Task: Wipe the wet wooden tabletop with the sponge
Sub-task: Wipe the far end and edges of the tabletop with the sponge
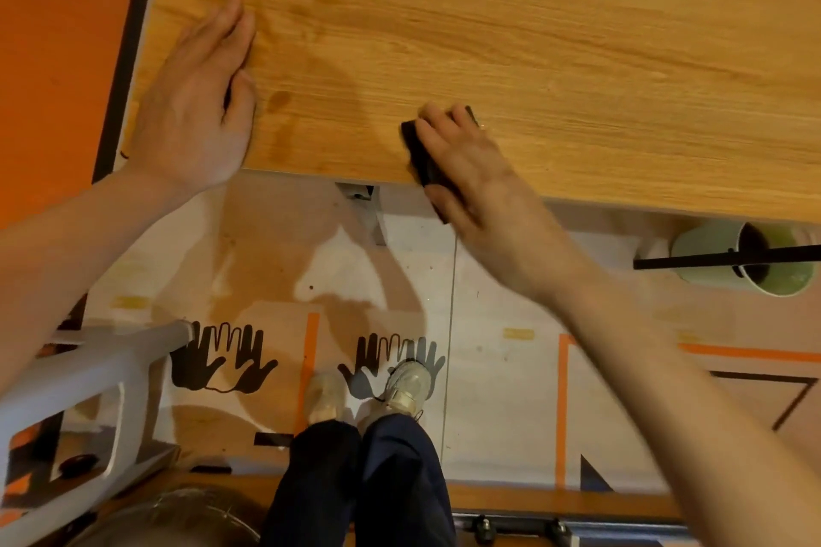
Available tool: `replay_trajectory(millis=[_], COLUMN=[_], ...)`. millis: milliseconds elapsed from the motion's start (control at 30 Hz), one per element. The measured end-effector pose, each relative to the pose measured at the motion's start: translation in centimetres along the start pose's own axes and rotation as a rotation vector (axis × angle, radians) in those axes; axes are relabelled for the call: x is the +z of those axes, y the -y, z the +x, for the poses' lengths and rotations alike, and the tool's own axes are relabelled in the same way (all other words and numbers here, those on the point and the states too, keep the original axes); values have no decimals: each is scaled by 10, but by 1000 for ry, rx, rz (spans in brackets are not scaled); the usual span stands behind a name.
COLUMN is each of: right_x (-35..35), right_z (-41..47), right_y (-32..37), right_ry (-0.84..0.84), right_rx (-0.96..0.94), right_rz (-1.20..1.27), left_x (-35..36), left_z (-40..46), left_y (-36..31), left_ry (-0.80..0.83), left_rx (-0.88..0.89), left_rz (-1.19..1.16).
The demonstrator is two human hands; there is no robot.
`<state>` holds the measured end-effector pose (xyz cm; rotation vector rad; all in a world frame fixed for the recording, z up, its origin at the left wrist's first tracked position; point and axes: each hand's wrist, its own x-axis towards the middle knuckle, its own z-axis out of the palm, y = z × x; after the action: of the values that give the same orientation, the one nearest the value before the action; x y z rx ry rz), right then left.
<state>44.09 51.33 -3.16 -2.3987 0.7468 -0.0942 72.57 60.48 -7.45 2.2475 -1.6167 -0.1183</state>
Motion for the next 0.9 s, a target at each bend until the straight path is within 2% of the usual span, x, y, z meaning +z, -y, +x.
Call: replay_trajectory(millis=[100, 167, 233, 333, 500, 567, 633, 700, 767, 833, 900], right_x=[-28, -40, -33, 1, 63, 80, 77, 54, 27, 12, 19], right_z=[-29, -57, -74, -69, -3, 20, 26, 16, -3, -24, -32], right_y=[-45, -69, -74, -58, 9, 35, 38, 13, -22, -46, -46], right_ry=[38, -51, -220, -474, -670, -648, -506, -324, -224, -241, -354], right_rx=[-20, 84, 176, 245, 66, -10, -123, -260, -321, -254, -153], right_rz=[-101, -150, -189, -229, -326, -301, -265, -292, -354, -355, -322], left_x=[1, 1, 0, -2, -4, -5, -6, -7, -7, -6, -6], left_z=[1, 0, 0, -1, -1, 0, 0, 0, 0, 1, 1], left_y=[2, 2, 1, -2, -4, -4, -4, -6, -6, -7, -7], left_ry=[6, 9, 10, 10, 32, 38, 49, 61, 63, 53, 38], left_rx=[-3, -5, -6, 3, -19, -23, -26, -28, -35, -36, -45], left_rz=[-5, -9, -8, -17, -21, -17, -15, -17, -20, -22, -17])
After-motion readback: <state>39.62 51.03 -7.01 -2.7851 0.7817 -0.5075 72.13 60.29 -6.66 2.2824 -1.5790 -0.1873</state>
